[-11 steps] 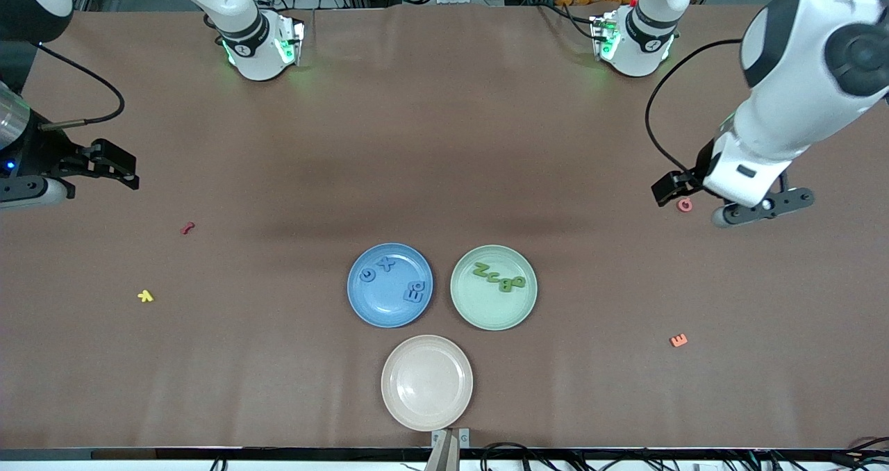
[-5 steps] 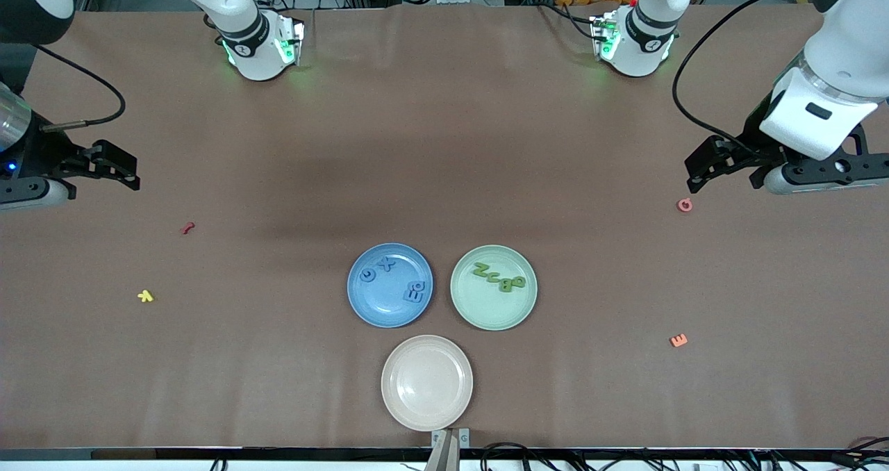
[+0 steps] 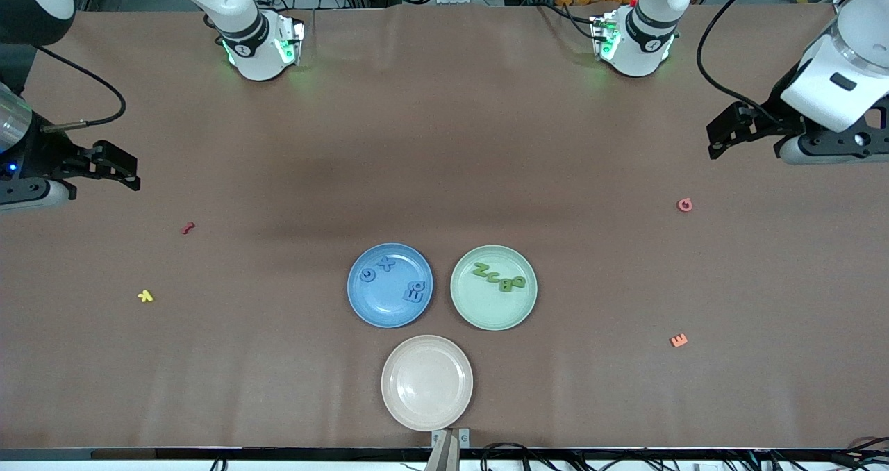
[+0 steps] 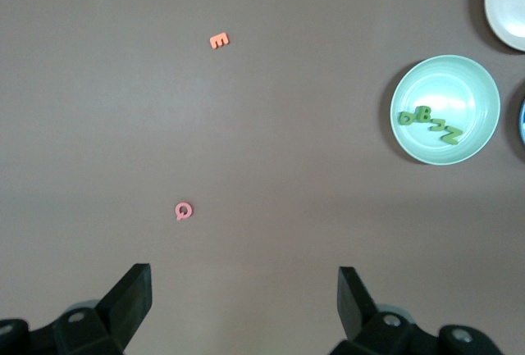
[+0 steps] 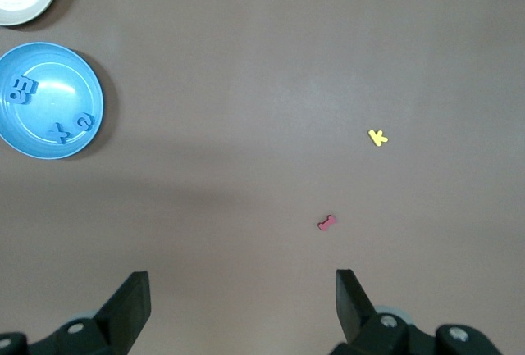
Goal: Sort letters by color into matching plates
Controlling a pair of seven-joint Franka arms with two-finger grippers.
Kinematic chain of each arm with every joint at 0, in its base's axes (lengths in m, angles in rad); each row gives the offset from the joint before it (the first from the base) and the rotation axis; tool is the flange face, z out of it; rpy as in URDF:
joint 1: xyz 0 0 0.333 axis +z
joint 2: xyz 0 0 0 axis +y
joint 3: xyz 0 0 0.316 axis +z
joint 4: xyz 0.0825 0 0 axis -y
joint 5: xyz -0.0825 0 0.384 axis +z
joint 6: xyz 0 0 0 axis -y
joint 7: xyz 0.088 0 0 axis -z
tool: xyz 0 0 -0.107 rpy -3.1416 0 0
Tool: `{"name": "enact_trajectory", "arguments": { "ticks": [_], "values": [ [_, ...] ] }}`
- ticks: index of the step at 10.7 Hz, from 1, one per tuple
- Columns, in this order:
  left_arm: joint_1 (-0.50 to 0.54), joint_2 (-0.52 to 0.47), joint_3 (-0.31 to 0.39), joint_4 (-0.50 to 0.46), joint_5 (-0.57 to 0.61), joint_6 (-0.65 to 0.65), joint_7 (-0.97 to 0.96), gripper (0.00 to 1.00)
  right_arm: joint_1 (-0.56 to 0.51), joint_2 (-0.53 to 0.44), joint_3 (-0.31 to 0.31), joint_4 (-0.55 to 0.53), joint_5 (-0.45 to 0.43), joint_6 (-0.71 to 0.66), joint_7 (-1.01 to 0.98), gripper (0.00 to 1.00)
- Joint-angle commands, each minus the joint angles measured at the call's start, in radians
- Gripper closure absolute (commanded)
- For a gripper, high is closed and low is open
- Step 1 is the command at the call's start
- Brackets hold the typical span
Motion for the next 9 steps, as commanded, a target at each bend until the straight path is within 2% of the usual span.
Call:
{"name": "enact_trajectory", "arguments": {
  "ticks": [1,2,3,9],
  "values": [
    [0.049,-0.176,0.0,-0.269,-0.043,0.146,0.056,0.0,-0.004,-0.002,0.005,-0.001,0.001,0.004,-0.011,0.0],
    [0.05,-0.204,0.0,-0.316,-0.046,0.178,0.067,0.0,-0.004,-0.004,0.005,-0.001,0.001,0.004,-0.011,0.0],
    [0.048,-0.199,0.0,-0.31,-0.046,0.18,0.07,0.0,-0.004,-0.002,0.005,-0.001,0.001,0.003,-0.011,0.0],
    [0.046,-0.158,-0.006,-0.183,-0.032,0.19,0.073,0.0,-0.006,-0.004,0.005,0.002,0.006,0.001,0.0,0.0]
  ]
}}
